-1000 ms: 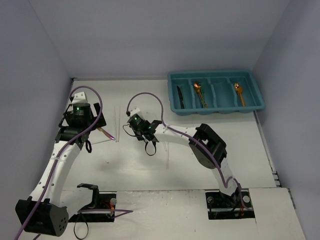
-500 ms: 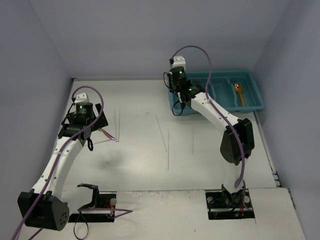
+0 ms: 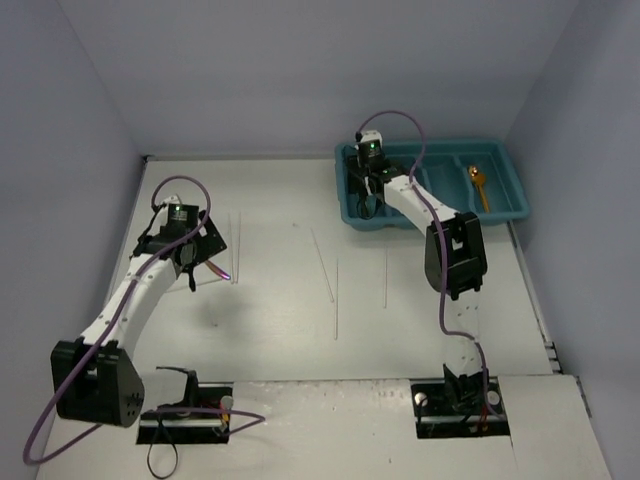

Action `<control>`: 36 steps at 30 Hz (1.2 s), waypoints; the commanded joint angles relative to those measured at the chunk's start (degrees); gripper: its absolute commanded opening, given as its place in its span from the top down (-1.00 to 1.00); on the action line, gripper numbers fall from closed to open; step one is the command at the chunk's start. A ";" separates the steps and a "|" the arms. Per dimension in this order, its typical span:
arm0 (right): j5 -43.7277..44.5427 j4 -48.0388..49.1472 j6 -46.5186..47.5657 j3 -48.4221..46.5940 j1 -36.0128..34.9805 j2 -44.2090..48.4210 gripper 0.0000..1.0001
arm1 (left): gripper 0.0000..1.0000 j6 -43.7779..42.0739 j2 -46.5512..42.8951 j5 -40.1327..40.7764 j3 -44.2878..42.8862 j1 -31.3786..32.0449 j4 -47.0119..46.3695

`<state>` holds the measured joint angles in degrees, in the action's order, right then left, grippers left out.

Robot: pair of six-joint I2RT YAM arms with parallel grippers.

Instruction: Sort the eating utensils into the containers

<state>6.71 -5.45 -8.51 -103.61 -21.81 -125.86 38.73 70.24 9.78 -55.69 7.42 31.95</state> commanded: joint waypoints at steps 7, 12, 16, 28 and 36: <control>0.70 3.34 2.33 16.31 0.81 25.84 0.00 | -0.88 9.59 10.52 2.78 -4.49 -0.38 -0.40; -0.47 3.58 1.06 25.88 0.89 33.92 0.00 | -0.87 10.71 16.23 4.66 -7.48 -0.61 -0.46; -1.46 4.11 -0.43 32.38 0.81 39.14 0.00 | -0.83 11.61 19.94 4.67 -9.79 -0.65 -0.54; -0.12 4.83 -0.58 39.76 0.81 44.64 0.01 | -0.66 13.83 25.44 3.75 -9.08 -3.17 -3.35; -0.30 4.83 -0.63 39.89 0.81 44.56 0.01 | -0.47 14.97 29.51 1.83 -9.17 -4.70 -4.97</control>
<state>5.54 -3.57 -8.91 -63.40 -21.34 -83.74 51.96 99.26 11.97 -63.55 3.25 28.95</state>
